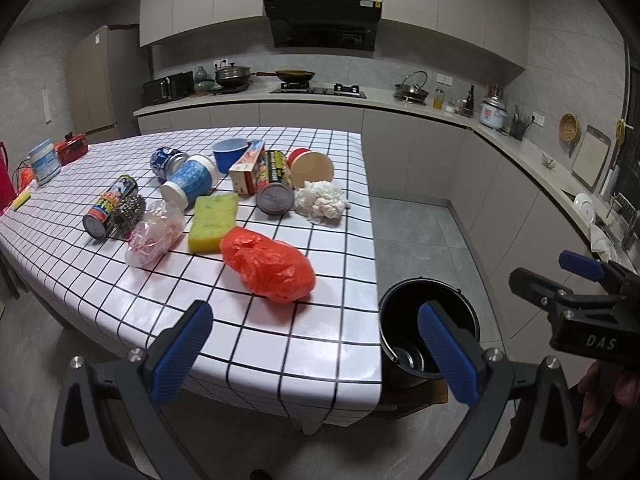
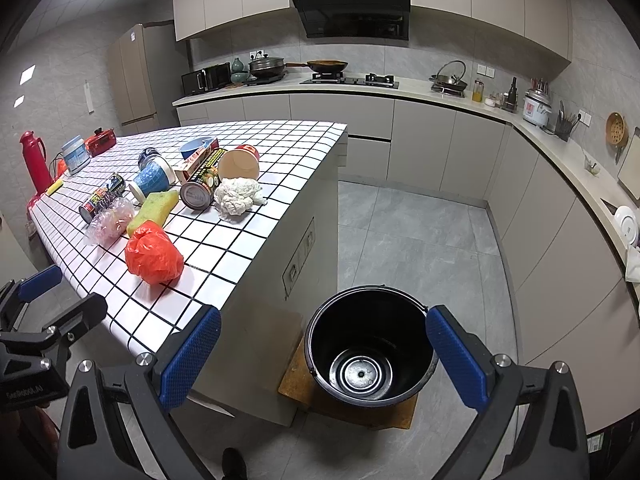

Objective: Collect trash
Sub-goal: 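Move the left tool toward the clear plastic bag while the right tool approaches the white tissue, then close the left tool on the clear bag while the right tool grasps the white tissue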

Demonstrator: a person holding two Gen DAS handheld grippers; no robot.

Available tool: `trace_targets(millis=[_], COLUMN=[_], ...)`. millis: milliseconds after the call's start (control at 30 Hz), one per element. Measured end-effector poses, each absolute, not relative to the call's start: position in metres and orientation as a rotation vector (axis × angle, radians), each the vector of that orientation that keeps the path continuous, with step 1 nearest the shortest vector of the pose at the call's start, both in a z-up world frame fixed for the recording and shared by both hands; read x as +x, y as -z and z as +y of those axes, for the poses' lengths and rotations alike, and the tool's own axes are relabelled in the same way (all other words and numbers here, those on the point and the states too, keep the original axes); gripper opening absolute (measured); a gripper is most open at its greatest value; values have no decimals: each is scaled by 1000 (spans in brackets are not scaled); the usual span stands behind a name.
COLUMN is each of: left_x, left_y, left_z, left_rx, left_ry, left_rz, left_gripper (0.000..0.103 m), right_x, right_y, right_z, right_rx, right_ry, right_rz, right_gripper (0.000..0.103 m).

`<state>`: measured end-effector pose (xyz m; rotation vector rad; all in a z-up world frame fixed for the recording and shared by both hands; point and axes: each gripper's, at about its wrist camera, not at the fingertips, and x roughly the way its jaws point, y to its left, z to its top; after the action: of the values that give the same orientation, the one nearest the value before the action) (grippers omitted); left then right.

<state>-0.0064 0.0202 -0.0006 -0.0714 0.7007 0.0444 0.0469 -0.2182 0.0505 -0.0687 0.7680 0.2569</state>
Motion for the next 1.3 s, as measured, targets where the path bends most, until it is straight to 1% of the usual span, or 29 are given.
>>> trace_targets(millis=[167, 433, 700, 867, 1000, 1133, 1300], left_x=[-5, 10, 52, 81, 103, 120, 133], left_y=[2, 15, 23, 32, 44, 56, 66], left_z=[42, 106, 163, 188, 201, 211, 216], left_rx=[-82, -174, -167, -161, -176, -192, -204], left_ry=[-115, -167, -209, -211, -177, -151, -128], left_rz=[702, 734, 723, 725, 752, 786, 822], left_gripper=[103, 103, 103, 103, 103, 102, 96], right_x=[56, 87, 136, 168, 195, 219, 240], right_y=[-50, -46, -44, -41, -28, -10, 6], right_z=[-216, -188, -143, -105, -88, -71, -56], right_rx=[-43, -18, 20, -56, -52, -57, -75], right_ry=[-279, -305, -325, -327, -334, -345, -351], right_rz=[768, 764, 790, 785, 818, 858, 892], right_gripper=[103, 103, 103, 103, 103, 95, 93])
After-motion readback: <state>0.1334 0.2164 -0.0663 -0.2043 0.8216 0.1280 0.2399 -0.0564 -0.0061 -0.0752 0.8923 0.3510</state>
